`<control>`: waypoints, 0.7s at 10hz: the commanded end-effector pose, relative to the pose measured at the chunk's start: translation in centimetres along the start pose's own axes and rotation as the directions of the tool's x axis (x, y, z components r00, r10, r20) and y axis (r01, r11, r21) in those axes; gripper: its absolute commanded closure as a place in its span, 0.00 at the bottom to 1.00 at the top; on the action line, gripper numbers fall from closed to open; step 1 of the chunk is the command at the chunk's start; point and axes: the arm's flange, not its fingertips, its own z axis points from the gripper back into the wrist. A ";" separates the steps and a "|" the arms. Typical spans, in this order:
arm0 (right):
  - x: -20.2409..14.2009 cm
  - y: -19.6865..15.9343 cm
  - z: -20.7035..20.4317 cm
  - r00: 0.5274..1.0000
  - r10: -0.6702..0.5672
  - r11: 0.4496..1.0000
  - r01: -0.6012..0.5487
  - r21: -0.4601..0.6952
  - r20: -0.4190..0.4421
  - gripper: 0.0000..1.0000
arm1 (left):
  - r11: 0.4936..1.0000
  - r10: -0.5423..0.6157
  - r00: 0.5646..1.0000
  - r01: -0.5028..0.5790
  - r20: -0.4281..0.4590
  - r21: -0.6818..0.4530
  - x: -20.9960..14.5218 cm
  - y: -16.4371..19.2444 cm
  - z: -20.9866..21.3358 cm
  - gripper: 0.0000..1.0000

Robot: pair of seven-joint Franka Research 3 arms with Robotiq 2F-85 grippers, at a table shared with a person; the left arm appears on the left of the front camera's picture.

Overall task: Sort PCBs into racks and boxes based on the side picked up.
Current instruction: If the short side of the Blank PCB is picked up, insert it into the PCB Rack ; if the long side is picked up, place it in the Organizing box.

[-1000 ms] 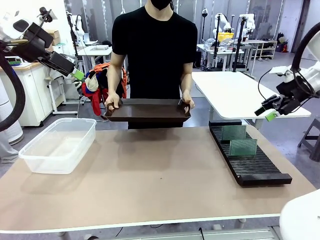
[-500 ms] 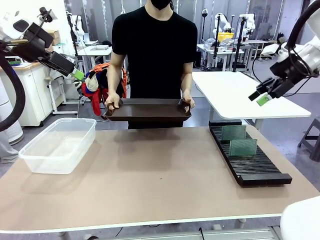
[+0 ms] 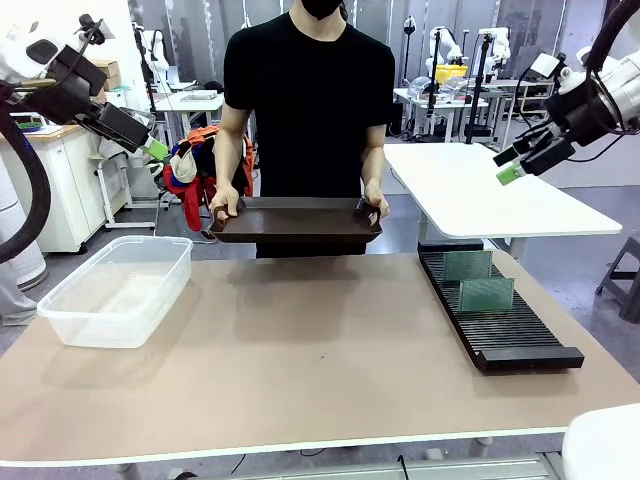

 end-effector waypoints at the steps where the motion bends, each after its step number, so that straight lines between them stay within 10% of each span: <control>1: 0.6 0.2 -1.8 1.000 -0.004 0.996 0.005 -0.089 0.006 0.00 | 1.000 0.002 1.000 -0.002 -0.001 -0.012 -0.2 0.0 0.0 0.00; 7: 2.1 -4.5 -0.6 0.998 -0.052 0.985 0.058 -0.161 0.043 0.00 | 1.000 0.002 1.000 -0.002 -0.001 -0.012 -0.2 0.0 0.0 0.00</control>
